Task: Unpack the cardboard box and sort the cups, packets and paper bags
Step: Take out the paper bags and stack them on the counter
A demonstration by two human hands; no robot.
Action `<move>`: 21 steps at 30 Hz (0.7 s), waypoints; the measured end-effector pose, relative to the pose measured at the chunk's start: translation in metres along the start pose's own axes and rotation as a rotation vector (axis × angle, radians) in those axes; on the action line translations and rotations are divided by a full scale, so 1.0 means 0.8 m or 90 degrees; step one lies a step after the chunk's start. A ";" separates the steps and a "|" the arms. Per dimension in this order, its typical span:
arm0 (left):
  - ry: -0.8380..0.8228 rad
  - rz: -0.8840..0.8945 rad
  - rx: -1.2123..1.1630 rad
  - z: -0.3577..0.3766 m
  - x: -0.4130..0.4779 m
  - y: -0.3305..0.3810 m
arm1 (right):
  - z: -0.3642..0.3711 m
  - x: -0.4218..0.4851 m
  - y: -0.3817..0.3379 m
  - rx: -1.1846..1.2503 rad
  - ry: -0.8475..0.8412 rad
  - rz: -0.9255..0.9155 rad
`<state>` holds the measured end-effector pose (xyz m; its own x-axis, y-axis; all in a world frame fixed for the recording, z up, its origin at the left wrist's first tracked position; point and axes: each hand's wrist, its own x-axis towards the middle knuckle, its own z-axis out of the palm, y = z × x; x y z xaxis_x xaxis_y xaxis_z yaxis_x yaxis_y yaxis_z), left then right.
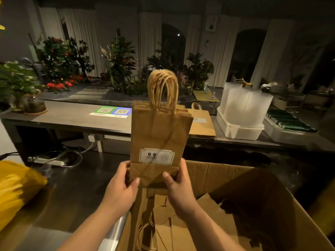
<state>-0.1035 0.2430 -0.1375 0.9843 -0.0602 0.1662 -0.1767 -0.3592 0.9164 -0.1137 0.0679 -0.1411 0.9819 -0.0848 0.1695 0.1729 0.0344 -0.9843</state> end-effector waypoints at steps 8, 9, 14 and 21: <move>0.001 0.041 -0.059 0.092 0.173 0.141 | -0.118 0.147 -0.111 -0.105 0.142 -0.081; -0.004 0.041 -0.063 0.104 0.197 0.154 | -0.131 0.166 -0.120 -0.113 0.170 -0.081; -0.051 -0.040 -0.035 0.154 0.301 0.189 | -0.184 0.257 -0.124 -0.155 0.222 0.008; -0.171 -0.228 0.143 0.190 0.354 0.171 | -0.215 0.312 -0.074 -0.422 0.220 0.181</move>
<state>0.1521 0.0349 -0.0205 0.9545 -0.1236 -0.2716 0.1491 -0.5908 0.7929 0.1081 -0.1268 -0.0490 0.8830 -0.4692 -0.0095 -0.2684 -0.4885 -0.8302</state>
